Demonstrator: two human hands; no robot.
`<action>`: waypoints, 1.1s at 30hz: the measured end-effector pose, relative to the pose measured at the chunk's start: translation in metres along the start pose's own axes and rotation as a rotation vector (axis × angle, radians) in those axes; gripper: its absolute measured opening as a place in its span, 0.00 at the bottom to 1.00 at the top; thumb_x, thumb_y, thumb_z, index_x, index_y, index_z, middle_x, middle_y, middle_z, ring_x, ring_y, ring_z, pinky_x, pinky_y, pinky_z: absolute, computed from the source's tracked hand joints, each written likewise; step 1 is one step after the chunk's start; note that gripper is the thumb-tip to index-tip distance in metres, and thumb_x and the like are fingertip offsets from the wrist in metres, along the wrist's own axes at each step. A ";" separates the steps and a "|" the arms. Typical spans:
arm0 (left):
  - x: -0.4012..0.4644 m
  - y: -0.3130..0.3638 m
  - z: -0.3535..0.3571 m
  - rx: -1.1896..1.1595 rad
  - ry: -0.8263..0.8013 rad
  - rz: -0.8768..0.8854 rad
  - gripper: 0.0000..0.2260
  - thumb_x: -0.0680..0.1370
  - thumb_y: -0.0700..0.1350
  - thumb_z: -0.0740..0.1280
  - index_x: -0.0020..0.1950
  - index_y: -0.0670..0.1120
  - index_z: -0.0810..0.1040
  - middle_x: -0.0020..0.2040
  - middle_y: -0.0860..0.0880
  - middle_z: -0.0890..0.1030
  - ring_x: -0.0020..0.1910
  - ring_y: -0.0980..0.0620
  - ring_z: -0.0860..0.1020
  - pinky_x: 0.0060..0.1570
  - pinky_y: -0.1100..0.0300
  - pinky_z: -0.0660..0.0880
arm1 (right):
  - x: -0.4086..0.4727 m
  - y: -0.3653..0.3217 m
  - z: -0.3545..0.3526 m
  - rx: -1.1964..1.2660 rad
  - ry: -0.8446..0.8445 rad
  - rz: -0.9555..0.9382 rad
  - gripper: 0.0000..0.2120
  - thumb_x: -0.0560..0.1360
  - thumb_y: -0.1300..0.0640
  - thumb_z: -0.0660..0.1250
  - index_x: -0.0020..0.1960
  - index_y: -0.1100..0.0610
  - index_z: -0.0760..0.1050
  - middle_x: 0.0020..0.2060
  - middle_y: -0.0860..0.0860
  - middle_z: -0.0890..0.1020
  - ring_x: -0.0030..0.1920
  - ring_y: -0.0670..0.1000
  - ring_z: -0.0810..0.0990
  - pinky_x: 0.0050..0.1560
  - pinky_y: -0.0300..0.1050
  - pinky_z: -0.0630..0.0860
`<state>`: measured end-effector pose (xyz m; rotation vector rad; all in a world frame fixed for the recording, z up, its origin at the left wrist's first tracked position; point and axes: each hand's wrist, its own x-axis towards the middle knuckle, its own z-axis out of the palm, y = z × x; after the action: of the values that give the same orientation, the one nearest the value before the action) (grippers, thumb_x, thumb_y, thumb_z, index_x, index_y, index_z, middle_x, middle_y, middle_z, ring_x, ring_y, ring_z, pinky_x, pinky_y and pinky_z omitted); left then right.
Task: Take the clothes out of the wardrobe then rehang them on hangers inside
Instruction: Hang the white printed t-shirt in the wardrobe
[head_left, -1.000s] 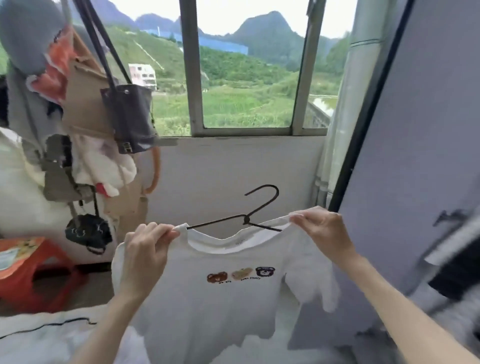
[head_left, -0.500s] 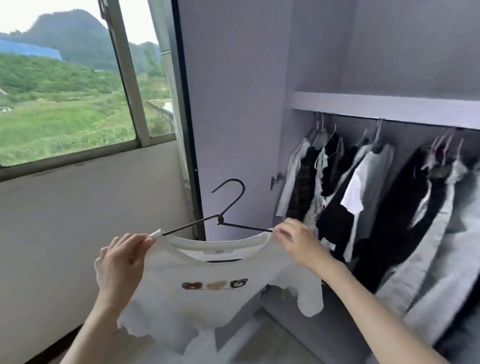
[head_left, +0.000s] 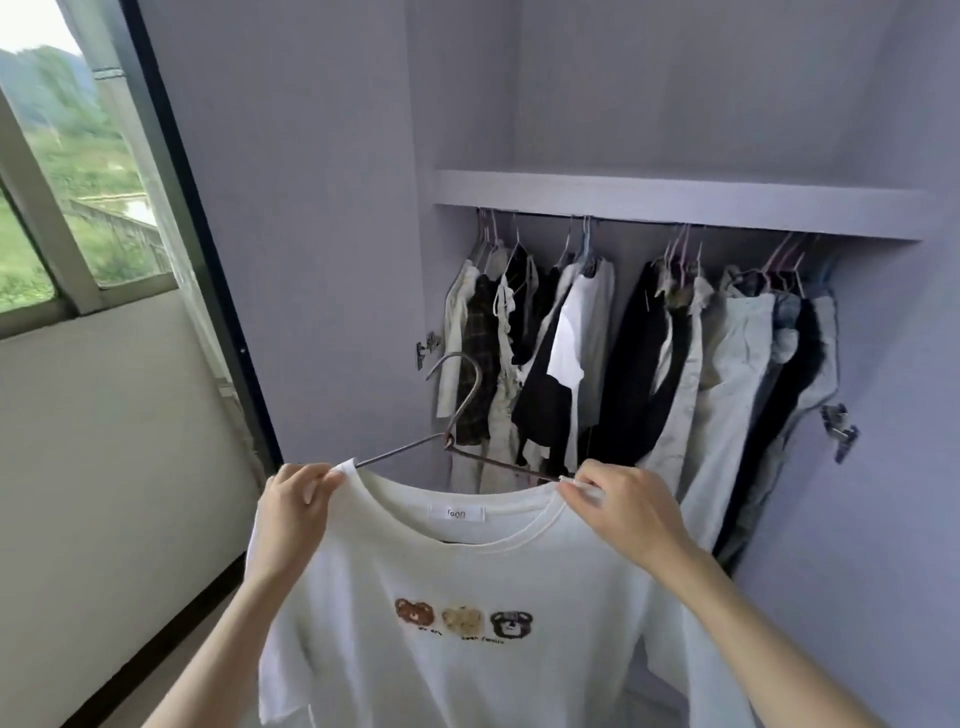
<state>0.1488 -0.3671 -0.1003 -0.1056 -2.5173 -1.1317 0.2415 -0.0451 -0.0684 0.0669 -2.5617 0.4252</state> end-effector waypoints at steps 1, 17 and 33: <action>0.001 0.006 0.011 0.002 -0.059 -0.006 0.08 0.78 0.46 0.64 0.52 0.45 0.81 0.48 0.47 0.77 0.52 0.43 0.74 0.49 0.56 0.66 | -0.005 0.007 -0.003 -0.030 -0.013 0.062 0.19 0.73 0.42 0.62 0.32 0.56 0.71 0.23 0.46 0.71 0.27 0.50 0.72 0.25 0.41 0.62; 0.008 0.083 0.138 0.065 -0.592 0.070 0.20 0.81 0.48 0.58 0.72 0.48 0.63 0.71 0.45 0.66 0.70 0.48 0.65 0.64 0.58 0.61 | -0.039 0.110 0.002 0.037 -0.157 0.933 0.20 0.78 0.45 0.55 0.33 0.56 0.66 0.31 0.49 0.73 0.35 0.53 0.72 0.35 0.43 0.64; 0.110 0.154 0.247 -0.036 -0.490 0.206 0.18 0.81 0.46 0.58 0.71 0.48 0.65 0.71 0.48 0.65 0.68 0.51 0.65 0.66 0.59 0.62 | 0.122 0.143 0.023 0.628 -0.084 0.749 0.15 0.82 0.53 0.50 0.37 0.54 0.61 0.32 0.48 0.65 0.30 0.43 0.64 0.27 0.33 0.64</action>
<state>0.0047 -0.0911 -0.1008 -0.7147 -2.8114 -1.1771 0.1065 0.0877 -0.0648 -0.6735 -2.3483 1.5103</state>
